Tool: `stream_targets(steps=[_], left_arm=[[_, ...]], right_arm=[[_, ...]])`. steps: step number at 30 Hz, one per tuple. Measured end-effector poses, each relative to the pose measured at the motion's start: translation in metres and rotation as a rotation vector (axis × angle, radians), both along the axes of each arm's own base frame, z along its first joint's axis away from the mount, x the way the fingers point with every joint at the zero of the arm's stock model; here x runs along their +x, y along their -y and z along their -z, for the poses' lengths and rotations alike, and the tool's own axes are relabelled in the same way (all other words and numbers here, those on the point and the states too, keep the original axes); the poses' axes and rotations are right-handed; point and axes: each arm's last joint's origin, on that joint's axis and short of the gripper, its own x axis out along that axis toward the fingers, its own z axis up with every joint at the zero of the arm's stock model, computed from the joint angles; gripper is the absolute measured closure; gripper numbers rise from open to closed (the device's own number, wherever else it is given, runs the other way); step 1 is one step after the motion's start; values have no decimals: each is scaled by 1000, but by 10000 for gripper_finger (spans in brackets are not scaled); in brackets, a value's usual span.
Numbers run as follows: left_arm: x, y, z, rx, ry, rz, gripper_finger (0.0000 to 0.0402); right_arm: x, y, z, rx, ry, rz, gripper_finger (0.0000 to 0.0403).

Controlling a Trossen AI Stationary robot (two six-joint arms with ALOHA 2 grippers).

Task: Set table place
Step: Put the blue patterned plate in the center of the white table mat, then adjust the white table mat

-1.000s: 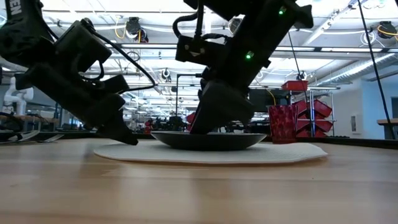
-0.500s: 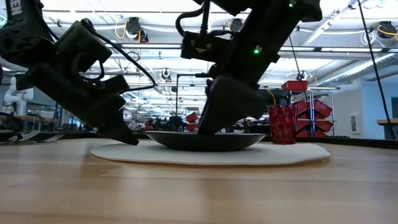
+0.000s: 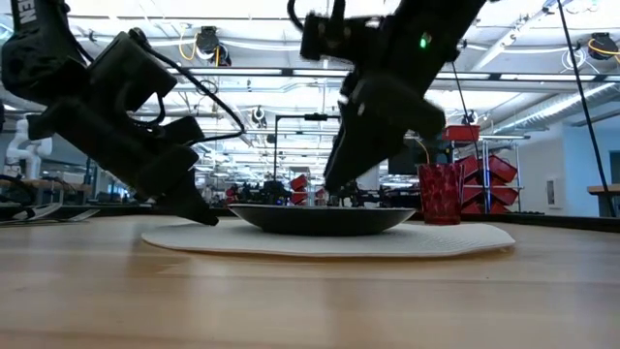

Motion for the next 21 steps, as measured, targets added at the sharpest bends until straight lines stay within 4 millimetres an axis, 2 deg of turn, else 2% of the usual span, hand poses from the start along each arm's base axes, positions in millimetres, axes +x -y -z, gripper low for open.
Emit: stream_targets(steps=[4,9,12,16,21], left_arm=[[10,1,-15,22,59,41,308],[12,4,-42,-3,155,147,308],[5,5,-60,-16,202,169,308],[-10,8,-81,-7,225,201,308],[-26,10,-92,-2,206,225,308]], right_arm=[[-5,-3,-15,56,30,0,234],[-22,-28,-6,250,-113,-27,234],[-40,-35,1,241,-237,31,234],[-54,-27,16,277,-334,155,234],[-55,-10,33,377,-330,228,234]])
